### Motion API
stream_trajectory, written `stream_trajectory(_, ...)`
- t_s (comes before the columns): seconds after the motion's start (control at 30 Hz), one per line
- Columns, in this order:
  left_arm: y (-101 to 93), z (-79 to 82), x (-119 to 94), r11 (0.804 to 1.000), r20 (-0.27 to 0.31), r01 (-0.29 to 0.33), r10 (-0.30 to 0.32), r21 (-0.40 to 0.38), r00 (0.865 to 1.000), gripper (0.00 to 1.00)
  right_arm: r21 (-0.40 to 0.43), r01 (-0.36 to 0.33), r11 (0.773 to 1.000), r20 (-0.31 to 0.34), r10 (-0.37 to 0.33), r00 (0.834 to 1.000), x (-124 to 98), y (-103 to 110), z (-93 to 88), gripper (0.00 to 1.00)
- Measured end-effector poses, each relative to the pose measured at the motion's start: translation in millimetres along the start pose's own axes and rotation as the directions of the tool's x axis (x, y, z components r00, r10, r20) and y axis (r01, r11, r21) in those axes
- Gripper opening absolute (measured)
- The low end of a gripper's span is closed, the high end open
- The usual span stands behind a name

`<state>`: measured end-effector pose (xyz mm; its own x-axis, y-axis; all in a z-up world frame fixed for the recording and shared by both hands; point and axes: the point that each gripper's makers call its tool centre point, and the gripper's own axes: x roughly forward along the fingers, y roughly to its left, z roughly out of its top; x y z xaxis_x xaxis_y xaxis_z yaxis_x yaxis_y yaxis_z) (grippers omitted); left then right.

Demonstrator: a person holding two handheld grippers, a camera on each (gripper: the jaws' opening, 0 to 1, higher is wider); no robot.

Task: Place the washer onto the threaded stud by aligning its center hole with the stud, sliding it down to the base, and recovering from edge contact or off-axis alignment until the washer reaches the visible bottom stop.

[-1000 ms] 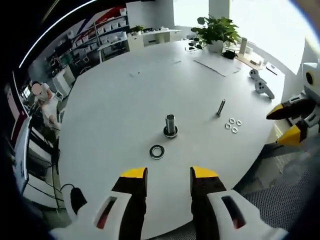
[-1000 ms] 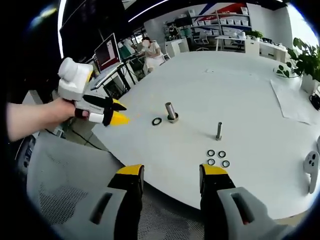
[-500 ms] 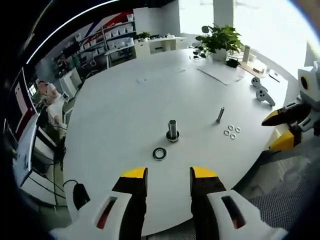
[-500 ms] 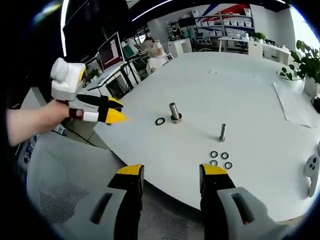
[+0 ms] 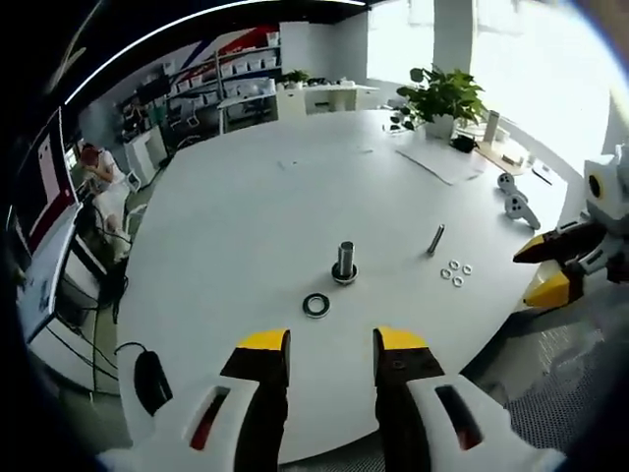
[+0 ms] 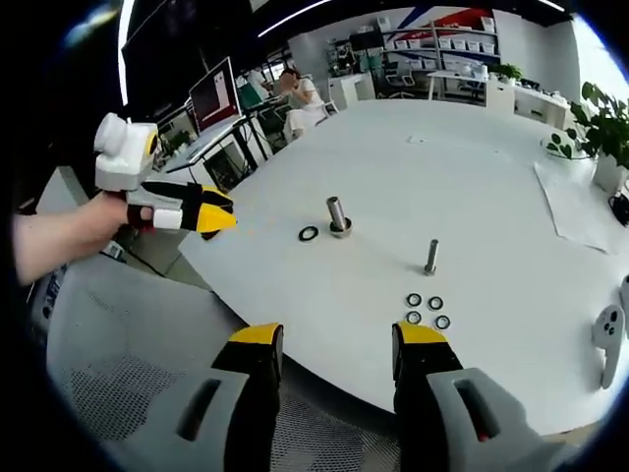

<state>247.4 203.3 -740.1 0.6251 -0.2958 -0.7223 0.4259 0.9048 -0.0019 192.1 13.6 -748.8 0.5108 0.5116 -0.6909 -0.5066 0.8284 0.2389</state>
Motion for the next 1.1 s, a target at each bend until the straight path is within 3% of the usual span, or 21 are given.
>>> stream_trajectory(0.57,-4.6,-3.4,18.7,1.0,-0.035,0.013,-0.012,0.013,0.999,0.32,-0.011,-0.01,1.0,0.003,0.01,1.0,-0.1,2.7,0.8,0.47)
stream_trajectory(0.87,-6.1,-4.2,38.2,0.999,-0.097,0.036,-0.033,0.023,0.995,0.32,0.001,-0.018,1.0,0.01,0.018,1.0,-0.8,3.0,1.9,0.47)
stream_trajectory(1.1,-5.8,-4.7,52.9,0.996,-0.155,0.042,-0.029,0.08,0.987,0.31,0.012,-0.012,1.0,0.016,0.012,1.0,-1.3,1.5,3.9,0.47)
